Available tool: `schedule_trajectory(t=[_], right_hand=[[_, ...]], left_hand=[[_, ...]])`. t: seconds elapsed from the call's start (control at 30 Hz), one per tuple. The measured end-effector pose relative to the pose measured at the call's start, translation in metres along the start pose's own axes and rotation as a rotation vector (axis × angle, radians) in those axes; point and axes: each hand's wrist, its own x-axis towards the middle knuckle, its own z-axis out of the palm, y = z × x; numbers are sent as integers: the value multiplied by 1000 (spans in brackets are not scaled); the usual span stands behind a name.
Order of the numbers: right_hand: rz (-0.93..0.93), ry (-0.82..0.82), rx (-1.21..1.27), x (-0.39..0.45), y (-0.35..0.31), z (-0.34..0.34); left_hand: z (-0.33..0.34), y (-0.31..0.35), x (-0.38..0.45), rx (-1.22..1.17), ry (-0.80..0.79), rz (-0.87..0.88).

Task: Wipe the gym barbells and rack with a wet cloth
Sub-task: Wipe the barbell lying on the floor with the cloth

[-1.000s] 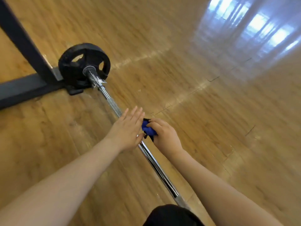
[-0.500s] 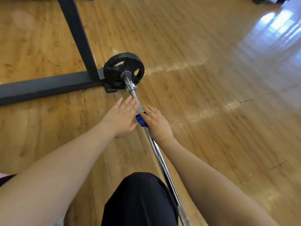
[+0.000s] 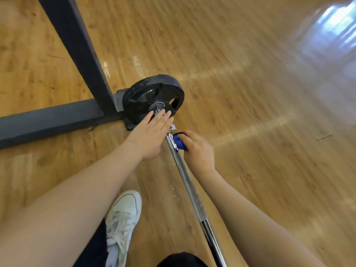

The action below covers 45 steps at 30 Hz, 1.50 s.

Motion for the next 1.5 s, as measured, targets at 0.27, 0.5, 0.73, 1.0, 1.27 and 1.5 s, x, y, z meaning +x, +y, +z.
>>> schedule_trajectory(t=[0.27, 0.5, 0.73, 1.0, 1.27, 1.5], right_hand=[[73, -254, 16, 2, 1, 74], [87, -277, -33, -30, 3, 71], [262, -373, -118, -19, -10, 68], [210, -70, -8, -12, -12, 68], [409, 8, 50, -15, -22, 87], [293, -11, -42, -9, -17, 106]], left_hand=[[60, -23, 35, 4, 23, 59], [79, -13, 49, -19, 63, 115], [79, -3, 54, -28, 61, 153], [84, 0, 52, -121, 77, 121], [94, -15, 40, -179, 83, 95], [97, -15, 50, -89, 140, 208]])
